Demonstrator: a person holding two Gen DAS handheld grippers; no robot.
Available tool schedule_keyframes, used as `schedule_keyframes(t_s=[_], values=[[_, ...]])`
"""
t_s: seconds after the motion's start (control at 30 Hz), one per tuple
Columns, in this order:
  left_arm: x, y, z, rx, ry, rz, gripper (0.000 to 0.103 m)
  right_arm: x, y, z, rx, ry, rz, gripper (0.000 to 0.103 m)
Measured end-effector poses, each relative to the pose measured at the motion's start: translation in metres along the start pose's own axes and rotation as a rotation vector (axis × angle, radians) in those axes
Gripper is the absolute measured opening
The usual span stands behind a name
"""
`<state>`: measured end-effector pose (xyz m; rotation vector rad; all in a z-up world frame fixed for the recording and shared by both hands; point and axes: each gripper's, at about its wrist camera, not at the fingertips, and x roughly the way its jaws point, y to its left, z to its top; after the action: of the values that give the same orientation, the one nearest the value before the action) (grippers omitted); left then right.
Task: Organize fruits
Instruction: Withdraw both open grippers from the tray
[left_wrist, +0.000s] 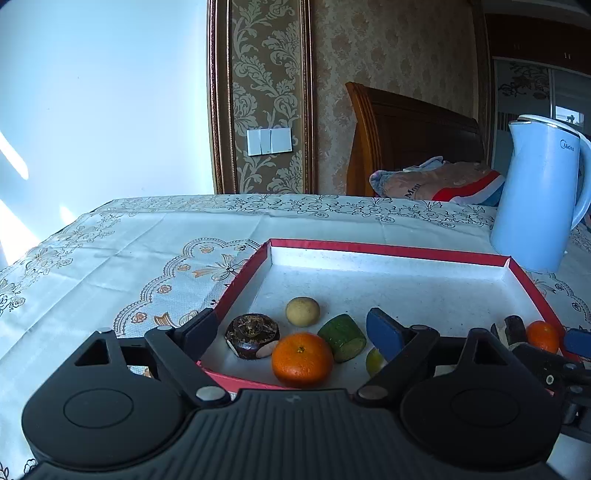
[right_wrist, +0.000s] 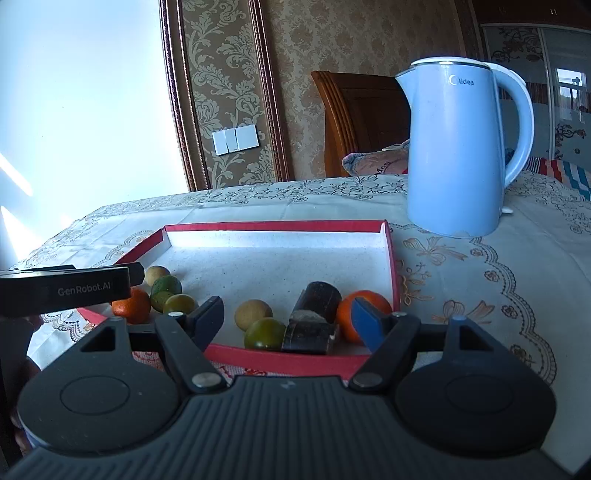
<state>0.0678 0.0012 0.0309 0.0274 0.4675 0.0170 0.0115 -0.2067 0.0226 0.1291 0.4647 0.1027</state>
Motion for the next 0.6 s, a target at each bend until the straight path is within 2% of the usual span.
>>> schedule_keyframes(t_s=[0.23, 0.3, 0.43, 0.5, 0.6], values=[[-0.007, -0.002, -0.006, -0.007, 0.03, -0.024, 0.088, -0.014, -0.003, -0.013, 0.01, -0.004, 0.004, 0.075], [-0.01, -0.004, -0.007, 0.005, 0.031, -0.017, 0.088, -0.016, -0.002, -0.015, 0.009, -0.004, 0.008, 0.081], [-0.02, -0.01, -0.014, 0.037, 0.026, 0.006, 0.09, -0.017, 0.0, -0.017, 0.007, 0.005, 0.018, 0.081], [-0.025, -0.012, -0.017, 0.051, 0.027, -0.007, 0.094, -0.016, 0.002, -0.017, 0.003, 0.021, 0.017, 0.082], [-0.03, -0.013, -0.019, 0.049, 0.03, -0.036, 0.094, -0.015, 0.006, -0.019, -0.013, 0.025, 0.007, 0.085]])
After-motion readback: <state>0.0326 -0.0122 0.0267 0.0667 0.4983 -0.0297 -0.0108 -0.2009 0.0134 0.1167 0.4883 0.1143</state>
